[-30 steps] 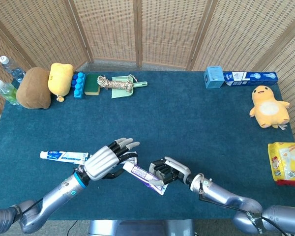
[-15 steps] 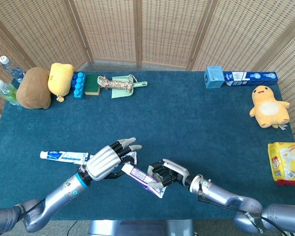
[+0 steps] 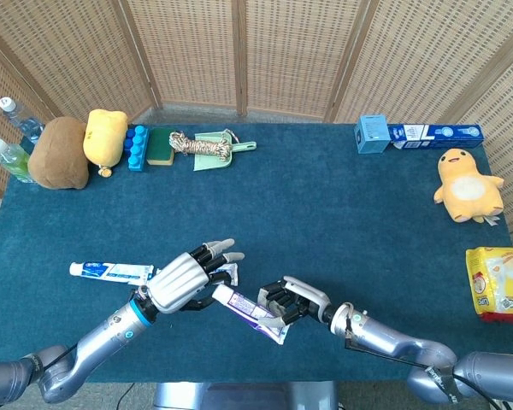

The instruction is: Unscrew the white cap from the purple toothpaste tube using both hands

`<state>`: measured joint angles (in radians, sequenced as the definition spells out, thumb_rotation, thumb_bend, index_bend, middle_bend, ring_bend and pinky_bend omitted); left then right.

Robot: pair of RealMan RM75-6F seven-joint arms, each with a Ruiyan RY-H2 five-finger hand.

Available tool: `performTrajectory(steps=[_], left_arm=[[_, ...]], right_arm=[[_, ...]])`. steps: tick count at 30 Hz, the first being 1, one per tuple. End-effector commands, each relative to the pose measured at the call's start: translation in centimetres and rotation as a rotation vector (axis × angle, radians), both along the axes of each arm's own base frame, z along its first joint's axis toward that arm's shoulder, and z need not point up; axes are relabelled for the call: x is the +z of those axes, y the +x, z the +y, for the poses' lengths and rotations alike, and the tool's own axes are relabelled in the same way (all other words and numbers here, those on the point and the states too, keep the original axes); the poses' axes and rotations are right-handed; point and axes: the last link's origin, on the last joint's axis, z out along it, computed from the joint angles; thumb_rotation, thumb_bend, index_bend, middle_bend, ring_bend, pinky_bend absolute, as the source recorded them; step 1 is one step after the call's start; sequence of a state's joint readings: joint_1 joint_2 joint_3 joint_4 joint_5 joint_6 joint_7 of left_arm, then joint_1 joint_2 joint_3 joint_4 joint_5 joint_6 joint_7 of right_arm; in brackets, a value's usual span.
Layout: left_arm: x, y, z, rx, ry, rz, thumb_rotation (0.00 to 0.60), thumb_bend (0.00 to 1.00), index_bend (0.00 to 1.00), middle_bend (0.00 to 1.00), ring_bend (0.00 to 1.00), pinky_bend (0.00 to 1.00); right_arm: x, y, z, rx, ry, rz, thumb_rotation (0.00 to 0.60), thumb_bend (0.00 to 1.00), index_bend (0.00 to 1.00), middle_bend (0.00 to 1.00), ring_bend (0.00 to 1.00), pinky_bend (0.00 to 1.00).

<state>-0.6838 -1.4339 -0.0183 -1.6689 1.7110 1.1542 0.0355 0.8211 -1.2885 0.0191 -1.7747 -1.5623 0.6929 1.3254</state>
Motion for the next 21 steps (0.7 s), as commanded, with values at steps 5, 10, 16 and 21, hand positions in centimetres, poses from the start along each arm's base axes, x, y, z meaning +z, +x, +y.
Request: performTrajectory(steps=[5, 10, 16, 21], left_arm=[[0.01, 0.10, 0.01, -0.002, 0.000, 0.005, 0.600, 0.49, 0.52, 0.20, 0.06, 0.16], [-0.02, 0.07, 0.08, 0.002, -0.001, 0.007, 0.600, 0.49, 0.52, 0.20, 0.06, 0.16], [-0.19, 0.14, 0.11, 0.007, -0.007, 0.016, 0.600, 0.49, 0.52, 0.19, 0.06, 0.16], [-0.46, 0.27, 0.07, 0.010, -0.014, 0.025, 0.600, 0.48, 0.50, 0.18, 0.05, 0.15]], right_arm=[[-0.19, -0.31, -0.11, 0.021, -0.018, 0.048, 0.600, 0.60, 0.87, 0.71, 0.75, 0.80], [-0.35, -0.32, -0.13, 0.038, -0.030, 0.074, 0.600, 0.60, 0.87, 0.71, 0.76, 0.80], [-0.48, -0.20, -0.06, 0.079, -0.050, 0.116, 0.600, 0.60, 0.87, 0.71, 0.76, 0.80], [-0.50, 0.03, -0.06, 0.111, -0.078, 0.141, 0.600, 0.60, 0.87, 0.71, 0.76, 0.80]])
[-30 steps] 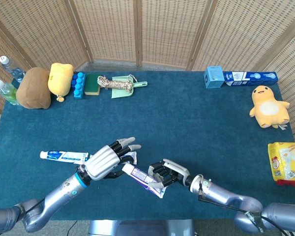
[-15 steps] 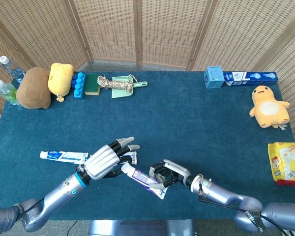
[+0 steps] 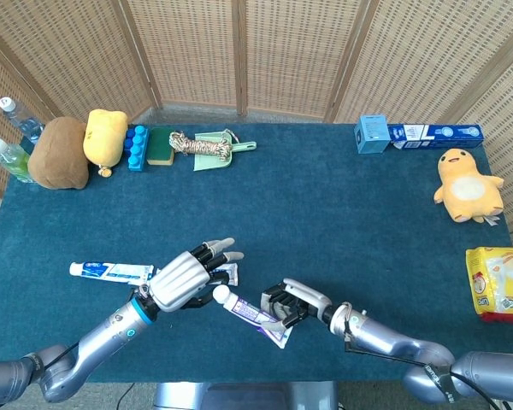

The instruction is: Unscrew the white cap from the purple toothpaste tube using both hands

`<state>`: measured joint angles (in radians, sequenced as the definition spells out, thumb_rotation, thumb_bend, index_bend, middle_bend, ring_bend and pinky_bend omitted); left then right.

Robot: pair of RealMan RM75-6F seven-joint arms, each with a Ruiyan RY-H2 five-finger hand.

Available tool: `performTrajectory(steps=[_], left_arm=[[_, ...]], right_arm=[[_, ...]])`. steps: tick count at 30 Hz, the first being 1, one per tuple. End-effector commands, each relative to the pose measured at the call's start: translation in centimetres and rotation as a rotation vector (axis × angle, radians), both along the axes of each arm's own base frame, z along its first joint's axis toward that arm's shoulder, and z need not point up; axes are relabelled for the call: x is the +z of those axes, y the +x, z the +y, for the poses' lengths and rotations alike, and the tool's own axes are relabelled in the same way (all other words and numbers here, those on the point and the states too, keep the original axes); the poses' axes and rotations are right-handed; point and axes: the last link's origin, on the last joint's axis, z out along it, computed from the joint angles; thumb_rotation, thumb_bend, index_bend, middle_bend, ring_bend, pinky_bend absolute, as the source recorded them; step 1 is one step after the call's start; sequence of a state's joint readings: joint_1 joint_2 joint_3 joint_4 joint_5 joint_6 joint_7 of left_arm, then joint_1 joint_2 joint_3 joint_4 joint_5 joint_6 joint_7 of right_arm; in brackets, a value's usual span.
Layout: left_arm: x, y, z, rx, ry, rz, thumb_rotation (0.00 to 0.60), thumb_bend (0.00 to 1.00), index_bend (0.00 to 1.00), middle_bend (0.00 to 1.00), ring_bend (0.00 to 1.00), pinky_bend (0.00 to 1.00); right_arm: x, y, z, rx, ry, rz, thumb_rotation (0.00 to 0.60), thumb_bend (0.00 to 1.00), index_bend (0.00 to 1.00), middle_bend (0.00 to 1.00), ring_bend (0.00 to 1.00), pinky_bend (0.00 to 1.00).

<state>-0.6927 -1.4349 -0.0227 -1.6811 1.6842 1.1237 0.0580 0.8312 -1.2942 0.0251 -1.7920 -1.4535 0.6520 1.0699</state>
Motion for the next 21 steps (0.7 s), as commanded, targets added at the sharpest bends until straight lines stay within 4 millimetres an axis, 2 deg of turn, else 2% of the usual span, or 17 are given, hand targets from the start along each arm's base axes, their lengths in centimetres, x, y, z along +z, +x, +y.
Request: performTrajectory(steps=[1, 7, 21], left_arm=[[-0.20, 0.12, -0.03, 0.003, -0.004, 0.004, 0.600, 0.48, 0.50, 0.17, 0.05, 0.15], [-0.49, 0.63, -0.13, 0.010, -0.012, 0.000, 0.600, 0.47, 0.46, 0.15, 0.03, 0.14], [-0.18, 0.30, -0.04, 0.027, -0.003, 0.009, 0.600, 0.47, 0.49, 0.15, 0.02, 0.14]], right_arm=[[-0.11, 0.24, 0.07, 0.026, -0.018, 0.023, 0.600, 0.60, 0.87, 0.71, 0.76, 0.80], [-0.51, 0.58, 0.24, 0.071, -0.041, 0.065, 0.600, 0.60, 0.87, 0.71, 0.76, 0.80], [-0.76, 0.10, -0.14, 0.074, -0.071, 0.136, 0.600, 0.60, 0.87, 0.71, 0.76, 0.81]])
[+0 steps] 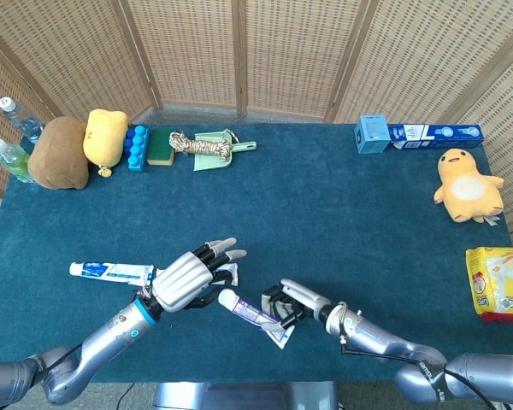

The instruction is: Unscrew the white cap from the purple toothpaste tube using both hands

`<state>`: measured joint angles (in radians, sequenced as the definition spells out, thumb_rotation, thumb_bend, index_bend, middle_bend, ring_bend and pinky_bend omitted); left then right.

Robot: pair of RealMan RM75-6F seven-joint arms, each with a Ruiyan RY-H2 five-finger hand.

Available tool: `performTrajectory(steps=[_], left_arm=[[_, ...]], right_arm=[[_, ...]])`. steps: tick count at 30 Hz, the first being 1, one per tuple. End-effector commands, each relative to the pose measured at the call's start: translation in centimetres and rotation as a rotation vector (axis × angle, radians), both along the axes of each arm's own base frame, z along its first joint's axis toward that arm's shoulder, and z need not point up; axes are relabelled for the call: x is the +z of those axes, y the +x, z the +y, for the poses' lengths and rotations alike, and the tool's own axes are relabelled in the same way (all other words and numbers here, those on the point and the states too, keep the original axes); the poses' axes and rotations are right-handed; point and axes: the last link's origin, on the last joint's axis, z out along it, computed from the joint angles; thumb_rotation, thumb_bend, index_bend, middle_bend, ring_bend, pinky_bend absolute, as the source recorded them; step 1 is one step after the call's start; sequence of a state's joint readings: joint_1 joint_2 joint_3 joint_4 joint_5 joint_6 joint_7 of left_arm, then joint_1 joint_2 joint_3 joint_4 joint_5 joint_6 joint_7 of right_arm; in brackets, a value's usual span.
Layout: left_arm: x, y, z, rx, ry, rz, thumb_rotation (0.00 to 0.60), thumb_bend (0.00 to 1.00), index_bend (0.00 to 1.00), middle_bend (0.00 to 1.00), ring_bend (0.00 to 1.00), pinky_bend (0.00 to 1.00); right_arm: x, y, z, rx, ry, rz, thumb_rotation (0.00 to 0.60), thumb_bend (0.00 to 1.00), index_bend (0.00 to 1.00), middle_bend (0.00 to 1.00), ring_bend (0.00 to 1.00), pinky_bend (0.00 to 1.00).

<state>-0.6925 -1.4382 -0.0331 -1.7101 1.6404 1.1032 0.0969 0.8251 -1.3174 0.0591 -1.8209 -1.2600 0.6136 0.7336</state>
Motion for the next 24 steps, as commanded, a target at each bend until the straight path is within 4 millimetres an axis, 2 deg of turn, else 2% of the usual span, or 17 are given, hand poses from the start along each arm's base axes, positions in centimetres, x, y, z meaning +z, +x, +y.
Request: performTrajectory(steps=[1, 10, 20, 24], left_arm=[[0.0, -0.1, 0.0, 0.003, -0.001, 0.004, 0.600, 0.47, 0.50, 0.15, 0.02, 0.14], [-0.6, 0.3, 0.2, -0.001, -0.014, 0.003, 0.600, 0.47, 0.49, 0.15, 0.02, 0.14], [-0.7, 0.9, 0.0, 0.007, 0.005, 0.002, 0.600, 0.37, 0.32, 0.11, 0.00, 0.13], [0.3, 0.9, 0.3, 0.015, 0.042, -0.025, 0.600, 0.36, 0.23, 0.09, 0.00, 0.13]], right_arm=[[-0.1, 0.0, -0.1, 0.001, -0.002, 0.011, 0.600, 0.60, 0.87, 0.71, 0.76, 0.81], [-0.2, 0.5, -0.1, 0.038, -0.014, 0.039, 0.600, 0.60, 0.87, 0.71, 0.77, 0.81], [-0.4, 1.1, 0.2, 0.057, -0.027, 0.055, 0.600, 0.60, 0.87, 0.71, 0.77, 0.81], [0.1, 0.9, -0.2, 0.028, -0.040, 0.045, 0.600, 0.60, 0.87, 0.71, 0.76, 0.81]])
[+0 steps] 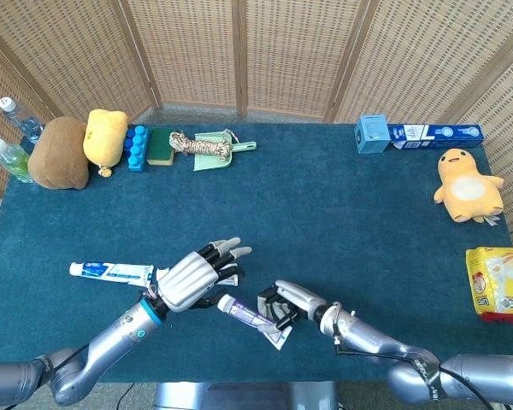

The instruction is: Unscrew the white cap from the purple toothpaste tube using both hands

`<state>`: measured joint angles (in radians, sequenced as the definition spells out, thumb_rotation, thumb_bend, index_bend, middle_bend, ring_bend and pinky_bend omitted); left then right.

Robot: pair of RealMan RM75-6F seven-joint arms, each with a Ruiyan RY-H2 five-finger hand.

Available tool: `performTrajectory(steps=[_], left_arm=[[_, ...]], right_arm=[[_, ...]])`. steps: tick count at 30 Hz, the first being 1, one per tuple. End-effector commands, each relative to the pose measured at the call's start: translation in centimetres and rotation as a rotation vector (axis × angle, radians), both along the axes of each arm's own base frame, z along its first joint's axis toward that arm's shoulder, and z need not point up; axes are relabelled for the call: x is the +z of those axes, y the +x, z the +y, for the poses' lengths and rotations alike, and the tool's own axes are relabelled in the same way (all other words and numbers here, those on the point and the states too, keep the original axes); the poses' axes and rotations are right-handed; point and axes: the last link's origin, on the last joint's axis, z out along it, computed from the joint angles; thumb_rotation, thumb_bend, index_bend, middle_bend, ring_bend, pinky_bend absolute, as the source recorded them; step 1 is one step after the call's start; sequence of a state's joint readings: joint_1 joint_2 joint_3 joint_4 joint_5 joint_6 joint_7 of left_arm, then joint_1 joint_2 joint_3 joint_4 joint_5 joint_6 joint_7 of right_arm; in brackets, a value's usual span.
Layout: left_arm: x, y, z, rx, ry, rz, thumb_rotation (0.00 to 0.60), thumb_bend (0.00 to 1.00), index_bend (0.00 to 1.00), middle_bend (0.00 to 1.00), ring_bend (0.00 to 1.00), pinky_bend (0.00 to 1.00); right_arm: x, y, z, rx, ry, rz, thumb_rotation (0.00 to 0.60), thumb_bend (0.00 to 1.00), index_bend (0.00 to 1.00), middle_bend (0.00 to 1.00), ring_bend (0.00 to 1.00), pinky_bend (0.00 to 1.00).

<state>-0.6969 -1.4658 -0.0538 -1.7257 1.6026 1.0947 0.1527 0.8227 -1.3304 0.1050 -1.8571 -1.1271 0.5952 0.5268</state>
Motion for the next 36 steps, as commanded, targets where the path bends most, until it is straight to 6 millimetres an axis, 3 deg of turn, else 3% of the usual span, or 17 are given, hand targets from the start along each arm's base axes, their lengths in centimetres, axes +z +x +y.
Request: performTrajectory(steps=[1, 15, 22, 23, 29, 32, 36], left_arm=[[1.2, -0.2, 0.4, 0.015, 0.039, -0.032, 0.600, 0.36, 0.22, 0.09, 0.00, 0.13], [8.9, -4.5, 0.4, 0.127, 0.244, -0.070, 0.600, 0.36, 0.18, 0.08, 0.00, 0.12], [12.3, -7.5, -1.2, 0.220, 0.334, -0.062, 0.600, 0.36, 0.19, 0.08, 0.00, 0.11], [13.4, -9.0, -2.0, 0.273, 0.372, -0.055, 0.600, 0.36, 0.19, 0.08, 0.00, 0.11], [15.1, -11.5, -4.1, 0.371, 0.413, -0.047, 0.600, 0.36, 0.19, 0.08, 0.00, 0.11], [15.5, -12.4, -4.8, 0.417, 0.419, -0.053, 0.600, 0.36, 0.19, 0.08, 0.00, 0.11], [15.8, -13.5, -5.3, 0.470, 0.428, -0.058, 0.600, 0.36, 0.19, 0.08, 0.00, 0.11]], right_arm=[[0.4, -0.2, -0.4, -0.026, -0.012, -0.009, 0.600, 0.60, 0.87, 0.71, 0.77, 0.81], [4.0, -3.7, -3.6, -0.145, -0.146, -0.002, 0.600, 0.60, 0.87, 0.71, 0.76, 0.81], [5.9, -6.2, -5.9, -0.168, -0.259, 0.045, 0.600, 0.60, 0.87, 0.71, 0.76, 0.80], [6.5, -7.4, -6.8, -0.165, -0.310, 0.087, 0.600, 0.60, 0.87, 0.71, 0.75, 0.80], [6.0, -9.1, -8.0, -0.163, -0.393, 0.140, 0.600, 0.59, 0.86, 0.70, 0.71, 0.76], [5.3, -9.5, -7.9, -0.153, -0.395, 0.163, 0.600, 0.57, 0.83, 0.67, 0.65, 0.70], [4.2, -9.8, -7.6, -0.103, -0.394, 0.208, 0.600, 0.52, 0.71, 0.57, 0.48, 0.47]])
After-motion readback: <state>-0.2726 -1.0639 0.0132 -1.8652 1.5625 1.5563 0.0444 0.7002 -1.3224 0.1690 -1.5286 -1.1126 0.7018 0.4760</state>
